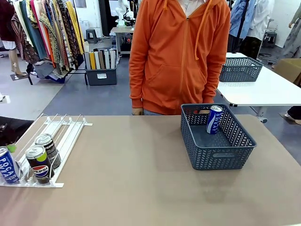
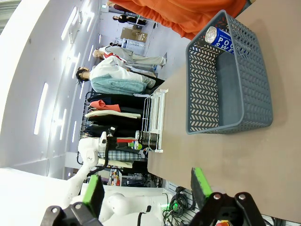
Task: Retrieve and store the cans from the dispenser.
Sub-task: Pick up the last remaining can from one row of the Automatic Can Dispenser and place it in the middle of the table.
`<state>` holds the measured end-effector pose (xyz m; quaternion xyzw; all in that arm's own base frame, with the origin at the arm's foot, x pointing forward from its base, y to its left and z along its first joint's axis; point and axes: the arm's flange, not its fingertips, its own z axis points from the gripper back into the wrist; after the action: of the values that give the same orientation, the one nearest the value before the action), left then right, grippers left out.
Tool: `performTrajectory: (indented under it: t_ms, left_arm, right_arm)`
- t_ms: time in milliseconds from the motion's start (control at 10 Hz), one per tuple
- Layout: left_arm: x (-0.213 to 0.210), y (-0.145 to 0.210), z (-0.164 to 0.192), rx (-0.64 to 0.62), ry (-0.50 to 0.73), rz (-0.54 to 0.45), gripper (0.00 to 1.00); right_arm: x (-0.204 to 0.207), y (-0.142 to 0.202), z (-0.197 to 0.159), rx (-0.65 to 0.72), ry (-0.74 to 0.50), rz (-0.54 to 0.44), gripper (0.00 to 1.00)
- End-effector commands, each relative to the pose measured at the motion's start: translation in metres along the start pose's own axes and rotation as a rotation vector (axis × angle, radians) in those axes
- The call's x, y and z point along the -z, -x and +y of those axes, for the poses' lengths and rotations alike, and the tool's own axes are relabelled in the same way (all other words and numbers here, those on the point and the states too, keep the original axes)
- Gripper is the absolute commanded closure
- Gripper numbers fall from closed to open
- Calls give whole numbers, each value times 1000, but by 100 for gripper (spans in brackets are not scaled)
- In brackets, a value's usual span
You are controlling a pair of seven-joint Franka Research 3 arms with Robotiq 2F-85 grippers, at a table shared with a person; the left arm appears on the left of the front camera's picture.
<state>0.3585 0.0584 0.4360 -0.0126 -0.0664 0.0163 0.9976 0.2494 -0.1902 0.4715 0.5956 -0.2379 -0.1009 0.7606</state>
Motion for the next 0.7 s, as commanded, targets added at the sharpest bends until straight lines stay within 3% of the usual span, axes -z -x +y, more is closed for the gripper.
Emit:
performTrajectory:
  t_ms: [0, 200, 600]
  left_arm:
    - [12, -11, -4, -44, -15, 30, 0]
    - [26, -13, 1, -67, -18, 72, 0]
    - [30, -15, 2, -66, -7, 66, 0]
  right_arm:
    - [1, -3, 4, -6, -23, -15, 0]
    - [1, -3, 4, -6, -23, -15, 0]
    - [1, -3, 4, -6, -23, -15, 0]
